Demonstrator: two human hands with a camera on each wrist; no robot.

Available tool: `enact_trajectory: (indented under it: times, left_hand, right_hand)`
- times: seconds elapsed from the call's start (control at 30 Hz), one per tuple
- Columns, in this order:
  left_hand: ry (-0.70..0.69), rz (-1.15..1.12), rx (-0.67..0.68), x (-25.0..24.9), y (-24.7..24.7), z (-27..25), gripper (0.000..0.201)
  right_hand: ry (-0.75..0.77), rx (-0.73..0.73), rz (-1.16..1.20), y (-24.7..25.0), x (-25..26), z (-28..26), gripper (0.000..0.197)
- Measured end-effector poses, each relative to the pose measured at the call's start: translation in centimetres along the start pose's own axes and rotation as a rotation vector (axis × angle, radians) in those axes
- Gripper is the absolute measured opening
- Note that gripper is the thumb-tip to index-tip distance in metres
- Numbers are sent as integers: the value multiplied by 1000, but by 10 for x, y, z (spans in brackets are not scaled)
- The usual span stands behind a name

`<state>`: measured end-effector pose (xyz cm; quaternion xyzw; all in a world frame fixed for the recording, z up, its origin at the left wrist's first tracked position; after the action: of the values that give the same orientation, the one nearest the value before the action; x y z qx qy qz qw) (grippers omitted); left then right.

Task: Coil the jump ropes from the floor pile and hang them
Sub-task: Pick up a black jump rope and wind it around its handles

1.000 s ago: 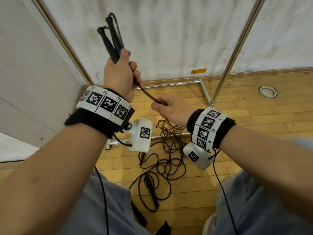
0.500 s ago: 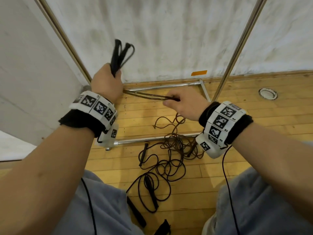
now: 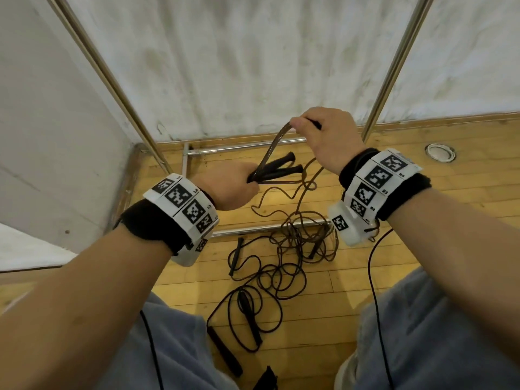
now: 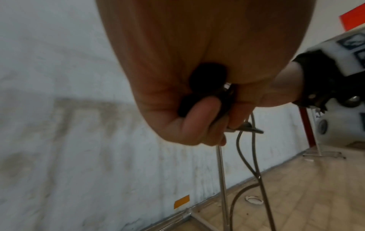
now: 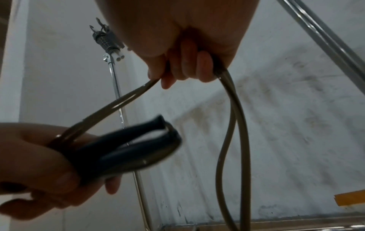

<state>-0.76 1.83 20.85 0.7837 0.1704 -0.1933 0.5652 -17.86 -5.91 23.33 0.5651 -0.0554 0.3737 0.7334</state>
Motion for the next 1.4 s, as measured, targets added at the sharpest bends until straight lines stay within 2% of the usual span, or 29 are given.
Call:
enact_trajectory:
  times: [0.13, 0.23, 0.37, 0.43, 0.57, 0.63, 0.73, 0.87, 0.97, 1.1, 1.2, 1.4]
  left_hand:
    - [-103, -98, 51, -11, 8, -7, 13]
    - [-162, -293, 38, -15, 25, -13, 13]
    - [-189, -573, -118, -13, 41, -17, 11]
    - [-188, -661, -197, -12, 43, -18, 6]
    - [-145, -841, -406, -5, 47, -14, 22]
    - [-148, -765, -514, -2, 48, -12, 15]
    - [-116, -502, -634, 6, 46, -7, 13]
    - [-47, -287, -659, 16, 40, -1, 17]
    - [-11, -202, -653, 19, 33, 5, 16]
    - [38, -268, -598, 23, 23, 17, 18]
    - [76, -345, -578, 27, 21, 22, 20]
    - [34, -443, -589, 30, 26, 24, 21]
  right_hand:
    - [-163, 39, 129, 4, -9, 3, 46]
    - [-230, 113, 223, 2, -12, 4, 46]
    - [-286, 218, 341, -9, -12, 4, 31]
    - [-265, 235, 330, -12, -11, 2, 27]
    - [-165, 300, 196, -21, -2, -8, 27]
    - [-129, 354, 145, -27, 7, -13, 34]
    - [-52, 428, 75, -33, 23, -21, 44]
    - [45, 503, -22, -35, 40, -32, 45]
    - [150, 482, -104, -30, 52, -38, 45]
    - [260, 425, -179, -26, 63, -43, 44]
    - [289, 424, -205, -29, 63, -44, 42]
    - [164, 346, -55, -22, 53, -37, 41]
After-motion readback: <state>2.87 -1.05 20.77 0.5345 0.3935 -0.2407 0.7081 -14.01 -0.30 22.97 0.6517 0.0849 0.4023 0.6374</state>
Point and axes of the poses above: each hand's wrist, its own z-axis towards the middle knuckle, its own y-axis out of the back of the hand, x = y × z, the point moved 3 cm from there along z, towards the middle knuckle, and after that the axes turned 11 degrees about -z, right-handed, at the moved point
